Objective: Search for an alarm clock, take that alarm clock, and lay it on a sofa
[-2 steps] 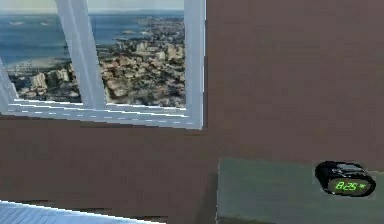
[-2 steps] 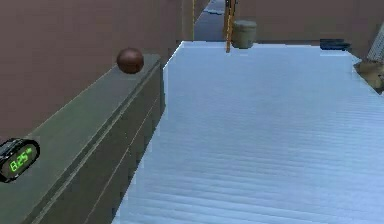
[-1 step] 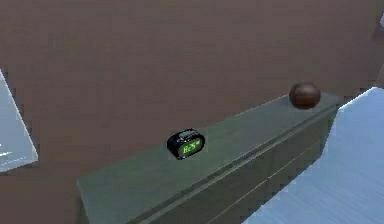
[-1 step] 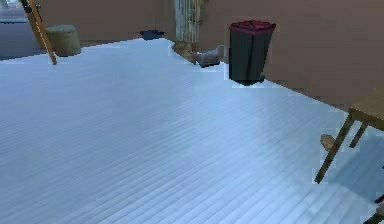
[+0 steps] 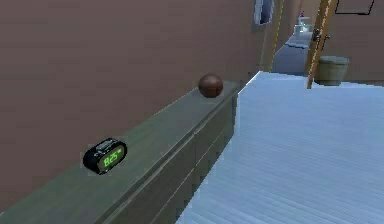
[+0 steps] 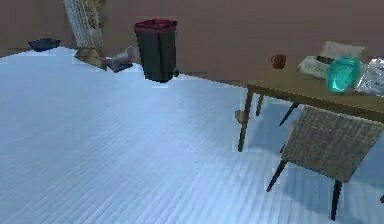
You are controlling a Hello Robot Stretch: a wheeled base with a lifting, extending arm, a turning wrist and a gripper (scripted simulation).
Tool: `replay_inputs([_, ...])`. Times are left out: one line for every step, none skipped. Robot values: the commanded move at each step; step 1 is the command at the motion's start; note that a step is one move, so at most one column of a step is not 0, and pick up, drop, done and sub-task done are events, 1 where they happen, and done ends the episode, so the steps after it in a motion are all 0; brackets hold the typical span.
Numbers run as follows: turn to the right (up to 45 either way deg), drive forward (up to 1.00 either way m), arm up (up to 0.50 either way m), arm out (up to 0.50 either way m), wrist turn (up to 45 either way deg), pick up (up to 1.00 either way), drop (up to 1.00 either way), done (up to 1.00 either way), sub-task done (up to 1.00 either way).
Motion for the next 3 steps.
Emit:
replay_inputs([0.0,0.5,0.0,0.0,0.0,0.0,0.0,0.0,0.0])
replay_inputs([-45.0,0.0,0.0,0.0,0.0,0.0,0.0,0.0,0.0])
replay_inputs([-45.0,0.0,0.0,0.0,0.0,0.0,0.0,0.0,0.0])
